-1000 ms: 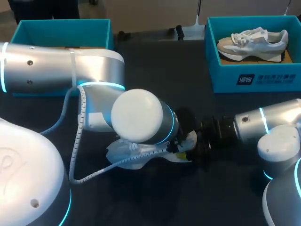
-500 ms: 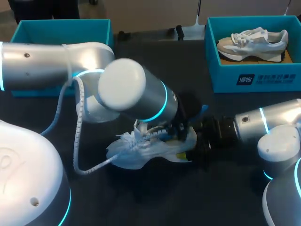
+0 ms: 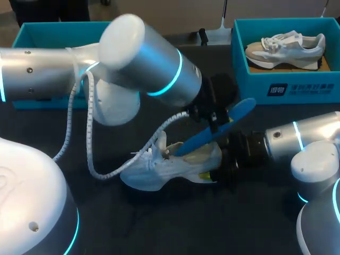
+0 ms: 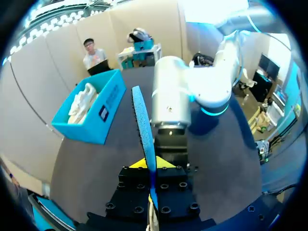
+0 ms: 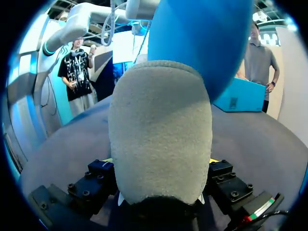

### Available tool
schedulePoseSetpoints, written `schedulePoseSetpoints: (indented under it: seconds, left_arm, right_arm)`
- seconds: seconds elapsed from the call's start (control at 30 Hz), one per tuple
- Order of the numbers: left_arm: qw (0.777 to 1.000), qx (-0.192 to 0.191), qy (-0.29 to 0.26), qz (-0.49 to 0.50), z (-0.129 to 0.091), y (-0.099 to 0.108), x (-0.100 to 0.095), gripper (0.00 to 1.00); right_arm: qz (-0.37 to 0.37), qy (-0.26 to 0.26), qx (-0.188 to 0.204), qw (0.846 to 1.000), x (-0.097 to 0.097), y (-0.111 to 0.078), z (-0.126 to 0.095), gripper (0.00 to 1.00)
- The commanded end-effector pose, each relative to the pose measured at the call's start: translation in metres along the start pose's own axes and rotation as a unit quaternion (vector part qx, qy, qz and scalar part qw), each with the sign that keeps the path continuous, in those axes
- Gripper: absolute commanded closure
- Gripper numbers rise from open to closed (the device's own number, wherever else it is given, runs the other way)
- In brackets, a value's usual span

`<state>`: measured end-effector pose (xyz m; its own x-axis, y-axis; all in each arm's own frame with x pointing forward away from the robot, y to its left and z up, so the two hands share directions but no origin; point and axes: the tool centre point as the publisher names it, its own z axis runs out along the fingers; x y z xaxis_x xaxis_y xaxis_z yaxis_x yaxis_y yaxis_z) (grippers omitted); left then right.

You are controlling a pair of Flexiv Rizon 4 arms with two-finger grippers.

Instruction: Take the shoe out of the shoebox, open the shoe tongue, remove and reinsert the insole, then place the shoe into the shoebox

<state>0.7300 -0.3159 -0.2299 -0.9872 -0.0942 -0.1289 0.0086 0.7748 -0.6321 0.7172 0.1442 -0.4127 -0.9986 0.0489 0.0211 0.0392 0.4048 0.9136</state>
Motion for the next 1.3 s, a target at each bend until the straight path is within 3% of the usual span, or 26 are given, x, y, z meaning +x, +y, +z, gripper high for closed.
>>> schedulePoseSetpoints:
  seconds: [0.03,0.47,0.6,1.1,1.3]
  left_arm:
    - [0.995,0.021,0.100,0.009,-0.015,-0.008,-0.005,1.00]
    - [0.977,0.119,0.154,0.085,-0.080,-0.057,-0.013,1.00]
    - [0.968,0.166,0.152,0.108,-0.118,-0.073,-0.018,1.00]
    - [0.968,0.166,0.152,0.108,-0.118,-0.073,-0.018,1.00]
    - [0.961,0.231,0.123,0.088,-0.161,-0.079,-0.010,1.00]
  right_arm:
    - [0.000,-0.001,0.002,1.000,0.001,0.002,0.001,1.00]
    - [0.000,-0.001,0.002,1.000,0.001,0.002,0.001,1.00]
    - [0.000,-0.001,0.002,1.000,0.001,0.002,0.001,1.00]
    - [0.000,-0.001,0.002,1.000,0.001,0.002,0.001,1.00]
    - [0.000,-0.001,0.002,1.000,0.001,0.002,0.001,1.00]
